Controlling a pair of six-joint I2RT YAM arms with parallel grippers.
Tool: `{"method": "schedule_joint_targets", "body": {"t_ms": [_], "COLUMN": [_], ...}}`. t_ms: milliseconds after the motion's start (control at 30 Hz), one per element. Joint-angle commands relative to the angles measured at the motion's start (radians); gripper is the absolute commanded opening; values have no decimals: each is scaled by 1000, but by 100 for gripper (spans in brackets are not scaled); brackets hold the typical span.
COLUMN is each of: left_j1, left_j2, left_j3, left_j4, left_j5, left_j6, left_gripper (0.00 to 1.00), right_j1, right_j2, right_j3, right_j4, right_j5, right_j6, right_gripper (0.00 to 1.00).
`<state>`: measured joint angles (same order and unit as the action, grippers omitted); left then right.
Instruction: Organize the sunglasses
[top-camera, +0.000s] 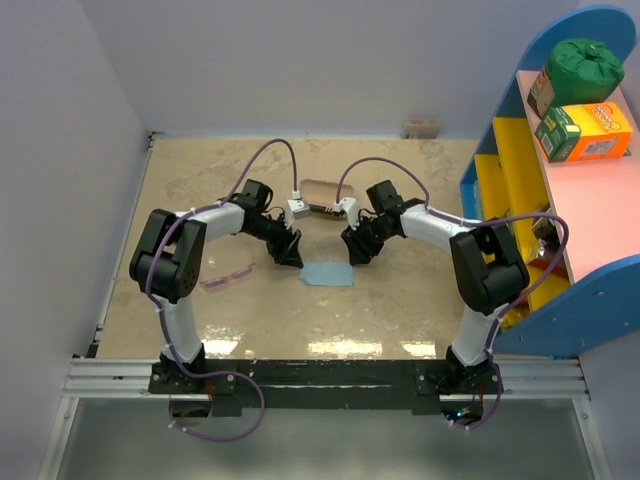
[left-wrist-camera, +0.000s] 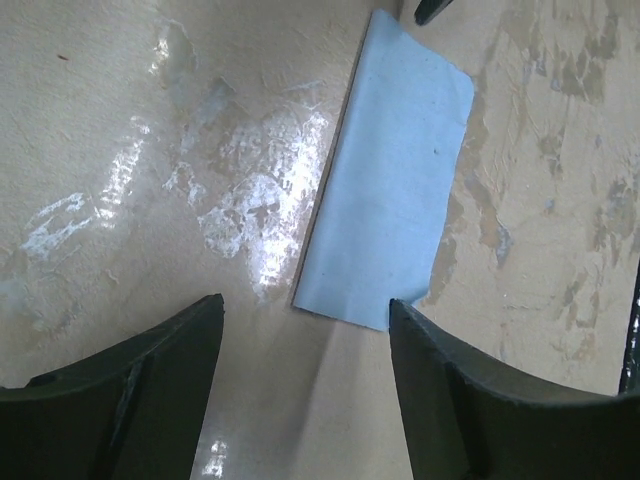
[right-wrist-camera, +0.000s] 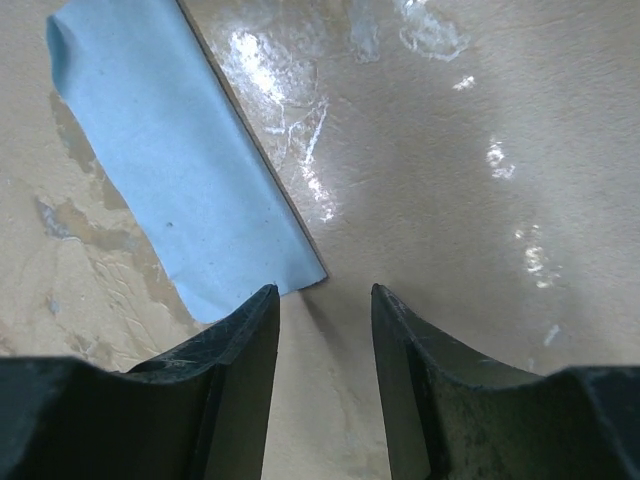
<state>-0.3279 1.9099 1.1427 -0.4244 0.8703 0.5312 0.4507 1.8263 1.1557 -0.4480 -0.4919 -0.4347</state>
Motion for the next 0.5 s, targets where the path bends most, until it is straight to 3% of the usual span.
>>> {"method": "schedule_joint_targets", "body": {"t_ms": [0, 133, 467], "left_j1": [-5, -11, -34], "left_j2": [37, 55, 75], "left_j3": [28, 38, 42], "left_j4": [78, 75, -39], "left_j5": [-20, -25, -2], "left_j6": [-45, -45, 41], "left_gripper": [72, 72, 58], "right_j1": [3, 5, 5], "right_j2": [36, 56, 77], "right_j3": [29, 33, 44], "right_j4": [9, -1, -32], "right_j5": [-39, -63, -117], "right_j6": [13, 7, -15], "right_gripper": [44, 39, 30]}}
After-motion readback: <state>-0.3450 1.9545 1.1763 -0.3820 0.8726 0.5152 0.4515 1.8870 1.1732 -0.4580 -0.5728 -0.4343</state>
